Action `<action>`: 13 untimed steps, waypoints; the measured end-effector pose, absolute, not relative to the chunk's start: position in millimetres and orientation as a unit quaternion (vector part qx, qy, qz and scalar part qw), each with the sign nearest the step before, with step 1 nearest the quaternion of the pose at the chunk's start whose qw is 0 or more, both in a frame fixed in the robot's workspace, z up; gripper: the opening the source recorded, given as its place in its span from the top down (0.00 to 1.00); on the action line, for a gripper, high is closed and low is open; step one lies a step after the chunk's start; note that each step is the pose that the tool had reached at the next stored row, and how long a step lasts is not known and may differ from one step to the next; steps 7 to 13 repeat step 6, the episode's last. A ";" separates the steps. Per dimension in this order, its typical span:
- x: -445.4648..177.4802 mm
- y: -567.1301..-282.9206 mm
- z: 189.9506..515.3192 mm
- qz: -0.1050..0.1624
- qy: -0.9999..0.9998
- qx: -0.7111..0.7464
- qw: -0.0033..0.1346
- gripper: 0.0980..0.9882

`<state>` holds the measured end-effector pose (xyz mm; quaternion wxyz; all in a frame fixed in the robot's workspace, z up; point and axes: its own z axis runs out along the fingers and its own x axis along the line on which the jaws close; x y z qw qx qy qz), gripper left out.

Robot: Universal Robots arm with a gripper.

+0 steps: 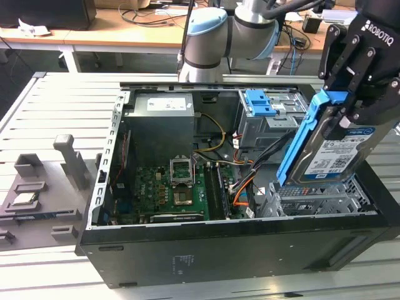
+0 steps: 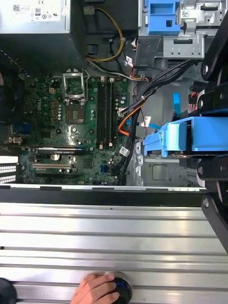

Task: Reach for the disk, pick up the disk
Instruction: 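Pick up the disk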

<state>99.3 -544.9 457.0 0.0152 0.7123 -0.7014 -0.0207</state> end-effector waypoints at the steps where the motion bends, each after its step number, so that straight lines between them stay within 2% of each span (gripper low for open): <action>1: 100.1 -544.8 457.0 -0.021 -0.701 0.712 0.015 0.70; 13: 100.3 -544.9 457.0 -0.021 -0.701 0.712 0.015 0.70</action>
